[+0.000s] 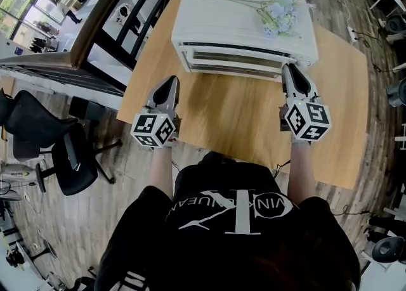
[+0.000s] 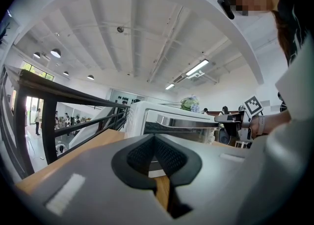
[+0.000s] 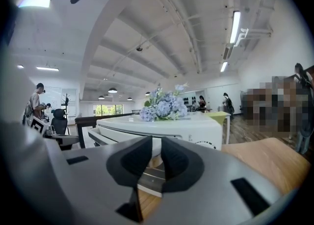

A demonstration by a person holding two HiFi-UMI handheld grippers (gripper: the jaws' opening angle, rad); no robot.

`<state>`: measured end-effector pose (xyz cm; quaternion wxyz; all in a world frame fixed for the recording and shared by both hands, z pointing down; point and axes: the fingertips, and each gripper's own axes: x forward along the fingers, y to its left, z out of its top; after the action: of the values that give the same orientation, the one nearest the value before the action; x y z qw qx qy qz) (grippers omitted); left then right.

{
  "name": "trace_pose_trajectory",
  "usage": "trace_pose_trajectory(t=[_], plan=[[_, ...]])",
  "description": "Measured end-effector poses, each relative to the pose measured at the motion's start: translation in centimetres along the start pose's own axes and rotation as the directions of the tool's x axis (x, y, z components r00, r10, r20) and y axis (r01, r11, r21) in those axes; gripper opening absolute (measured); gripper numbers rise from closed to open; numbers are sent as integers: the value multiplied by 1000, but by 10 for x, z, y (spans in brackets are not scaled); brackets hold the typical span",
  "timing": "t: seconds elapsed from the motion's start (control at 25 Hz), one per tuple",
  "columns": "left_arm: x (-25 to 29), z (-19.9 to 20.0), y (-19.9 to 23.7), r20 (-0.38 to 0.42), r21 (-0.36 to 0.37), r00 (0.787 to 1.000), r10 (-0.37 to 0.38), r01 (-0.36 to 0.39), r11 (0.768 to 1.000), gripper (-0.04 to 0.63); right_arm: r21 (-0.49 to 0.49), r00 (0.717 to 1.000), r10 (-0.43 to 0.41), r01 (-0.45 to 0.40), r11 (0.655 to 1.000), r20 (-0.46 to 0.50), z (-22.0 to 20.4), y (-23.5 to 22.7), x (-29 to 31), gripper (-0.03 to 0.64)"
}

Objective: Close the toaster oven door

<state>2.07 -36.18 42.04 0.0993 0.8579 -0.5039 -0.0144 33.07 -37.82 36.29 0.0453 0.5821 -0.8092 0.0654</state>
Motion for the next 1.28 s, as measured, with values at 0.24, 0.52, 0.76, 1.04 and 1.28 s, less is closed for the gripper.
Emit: trace_pose_trajectory(t=[0.24, 0.52, 0.76, 1.04, 1.28], plan=[[6, -1, -4, -5, 0, 1000, -15, 15, 1000, -2, -10, 1000, 0, 0, 1000, 1, 2, -1, 6, 43], [3, -4, -2, -12, -7, 1000, -5, 4, 1000, -2, -13, 1000, -9, 9, 1000, 7, 7, -4, 11, 43], [-7, -4, 3, -8, -10, 1000, 21, -21, 1000, -2, 54, 1000, 6, -7, 998, 29, 10, -10, 9, 43], [-13, 3, 5, 14, -6, 999, 35, -35, 999, -2, 38, 997, 16, -19, 999, 80, 18, -3, -3, 41], [-14, 5, -3, 20, 0, 1000, 19, -19, 1000, -2, 20, 997, 17, -18, 1000, 81, 15, 1, -15, 40]])
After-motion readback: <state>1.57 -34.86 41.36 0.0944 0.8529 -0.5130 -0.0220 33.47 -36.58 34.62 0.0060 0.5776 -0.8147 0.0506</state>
